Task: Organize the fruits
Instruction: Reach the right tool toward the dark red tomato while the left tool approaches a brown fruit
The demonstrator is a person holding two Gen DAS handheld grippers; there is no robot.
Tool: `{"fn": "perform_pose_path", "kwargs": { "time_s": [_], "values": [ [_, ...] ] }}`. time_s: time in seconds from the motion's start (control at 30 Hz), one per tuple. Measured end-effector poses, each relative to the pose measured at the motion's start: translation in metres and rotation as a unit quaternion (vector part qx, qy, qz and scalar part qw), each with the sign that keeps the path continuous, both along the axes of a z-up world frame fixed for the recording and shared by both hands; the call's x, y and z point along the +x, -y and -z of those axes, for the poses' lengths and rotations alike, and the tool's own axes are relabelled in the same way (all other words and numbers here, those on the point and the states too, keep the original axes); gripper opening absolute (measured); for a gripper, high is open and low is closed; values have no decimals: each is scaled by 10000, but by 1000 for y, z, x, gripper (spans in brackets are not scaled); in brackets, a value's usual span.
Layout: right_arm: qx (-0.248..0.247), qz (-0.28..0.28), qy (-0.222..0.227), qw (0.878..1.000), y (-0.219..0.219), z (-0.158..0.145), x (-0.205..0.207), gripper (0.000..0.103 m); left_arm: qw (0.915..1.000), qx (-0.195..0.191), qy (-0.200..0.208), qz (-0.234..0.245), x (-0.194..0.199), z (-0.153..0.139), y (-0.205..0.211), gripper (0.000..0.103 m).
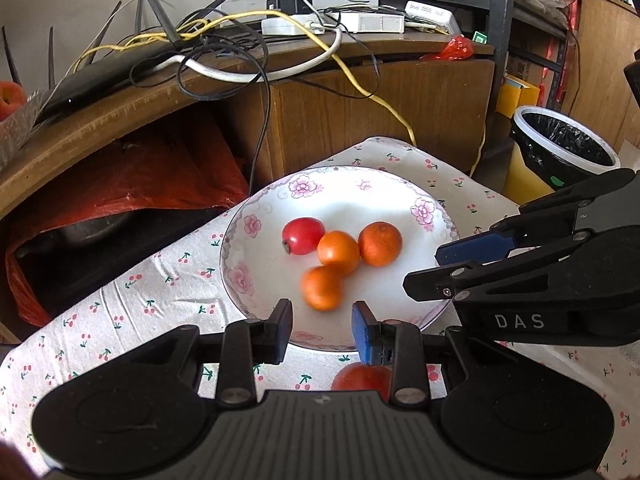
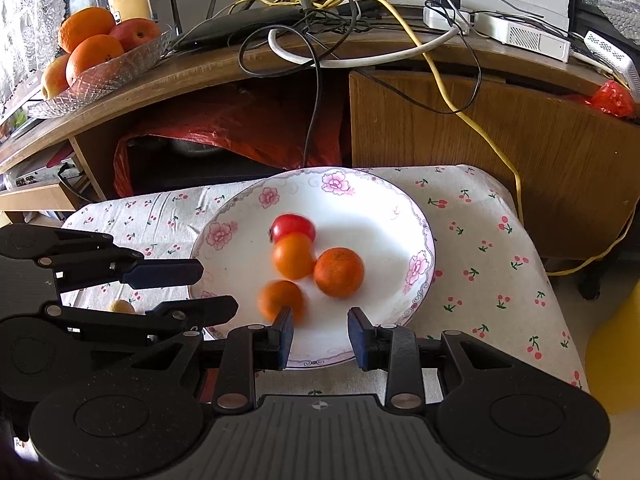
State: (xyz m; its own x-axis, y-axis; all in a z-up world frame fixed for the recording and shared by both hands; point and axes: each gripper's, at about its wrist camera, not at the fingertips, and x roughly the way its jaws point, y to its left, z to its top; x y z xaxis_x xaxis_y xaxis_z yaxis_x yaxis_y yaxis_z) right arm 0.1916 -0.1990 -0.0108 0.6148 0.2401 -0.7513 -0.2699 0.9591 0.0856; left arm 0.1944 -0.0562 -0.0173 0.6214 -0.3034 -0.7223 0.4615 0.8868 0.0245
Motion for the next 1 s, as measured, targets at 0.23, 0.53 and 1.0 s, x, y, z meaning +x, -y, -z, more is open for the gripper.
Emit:
{"fn": "perform_pose_path", "kwargs": {
  "time_s": [0.23,0.53,1.0],
  "values": [
    [-17,-96,13,10000,0,-5,-10,27,10000,-71,42,-6,-10,-10,-8,41],
    [16,-273,-8,9996,-7,-8,-18,27,10000,-32,36,68,-24,-14,-16,41],
    [51,-457,-33,9989,-17,-14,-32,27,9999,-24,22,152,-45,-19,-33,41]
  ]
}}
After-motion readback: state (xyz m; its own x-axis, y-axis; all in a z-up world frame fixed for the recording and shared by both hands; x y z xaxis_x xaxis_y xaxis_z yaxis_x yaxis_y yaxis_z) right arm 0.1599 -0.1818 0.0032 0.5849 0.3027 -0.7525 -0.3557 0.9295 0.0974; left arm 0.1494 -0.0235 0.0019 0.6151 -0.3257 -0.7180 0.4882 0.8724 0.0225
